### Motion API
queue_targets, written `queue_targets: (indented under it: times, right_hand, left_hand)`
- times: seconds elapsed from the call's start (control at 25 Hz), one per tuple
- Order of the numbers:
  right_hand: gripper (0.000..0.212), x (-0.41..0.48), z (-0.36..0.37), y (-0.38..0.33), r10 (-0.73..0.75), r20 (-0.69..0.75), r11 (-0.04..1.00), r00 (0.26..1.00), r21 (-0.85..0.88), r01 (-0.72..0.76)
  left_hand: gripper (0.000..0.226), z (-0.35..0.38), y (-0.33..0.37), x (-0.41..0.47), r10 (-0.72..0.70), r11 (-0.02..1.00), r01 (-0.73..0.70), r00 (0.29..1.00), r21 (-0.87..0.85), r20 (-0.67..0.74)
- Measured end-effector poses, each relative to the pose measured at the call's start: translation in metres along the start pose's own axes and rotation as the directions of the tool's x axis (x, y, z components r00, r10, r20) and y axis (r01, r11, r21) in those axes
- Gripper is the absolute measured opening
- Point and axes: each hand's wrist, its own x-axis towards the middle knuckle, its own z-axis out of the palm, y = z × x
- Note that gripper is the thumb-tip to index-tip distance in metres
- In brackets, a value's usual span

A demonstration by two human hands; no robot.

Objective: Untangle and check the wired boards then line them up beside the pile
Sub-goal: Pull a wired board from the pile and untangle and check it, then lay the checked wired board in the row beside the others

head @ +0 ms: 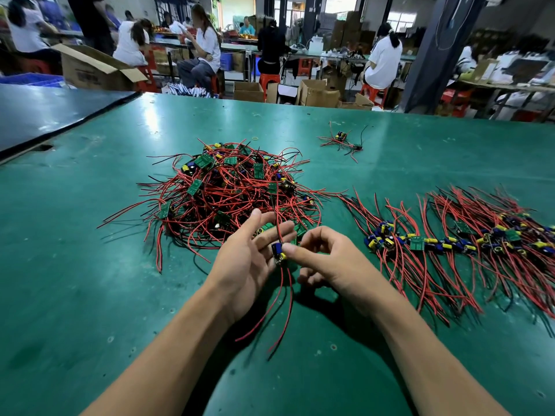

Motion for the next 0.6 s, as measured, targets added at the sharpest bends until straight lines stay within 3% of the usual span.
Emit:
queue_targets:
  times: [0.16,0.28,0.36,0.4,0.44,0.52,0.6]
  right_hand:
    - [0.035,-0.003,0.017,0.002,-0.139,-0.108,0.957,0.984,-0.27,0.106]
    - [0.025,-0.003,0.017,0.003,-0.198,-0.194,0.934,0.961,-0.334,0.125]
    - [0.021,0.0,0.008,0.001,-0.246,-0.291,0.924,0.925,-0.36,0.133]
    - [0.019,0.002,0.0,-0.001,-0.279,-0.36,0.913,0.89,-0.386,0.13]
    - [0.018,0.004,-0.01,-0.004,-0.311,-0.435,0.901,0.845,-0.418,0.117]
    - [0.015,0.005,-0.034,-0.007,-0.356,-0.563,0.87,0.746,-0.491,0.044]
    - [0.011,0.002,-0.055,-0.007,-0.389,-0.652,0.815,0.651,-0.573,-0.087]
  left_hand:
    - [0.049,-0.002,-0.001,0.001,-0.019,0.997,0.022,0.999,-0.078,0.034]
    - [0.05,-0.003,-0.003,0.004,-0.004,0.997,0.009,0.998,-0.071,0.069]
    - [0.042,-0.003,-0.009,0.006,0.041,0.999,-0.042,0.998,0.034,0.037]
    - [0.034,-0.003,-0.013,0.006,0.103,0.977,-0.104,0.995,0.186,0.011]
    - [0.024,-0.005,-0.018,0.006,0.207,0.897,-0.189,0.978,0.4,-0.002]
    - [0.016,-0.012,-0.025,0.005,0.409,0.577,-0.326,0.909,0.749,0.081]
    - [0.021,-0.016,-0.029,0.004,0.476,0.377,-0.352,0.867,0.856,0.147]
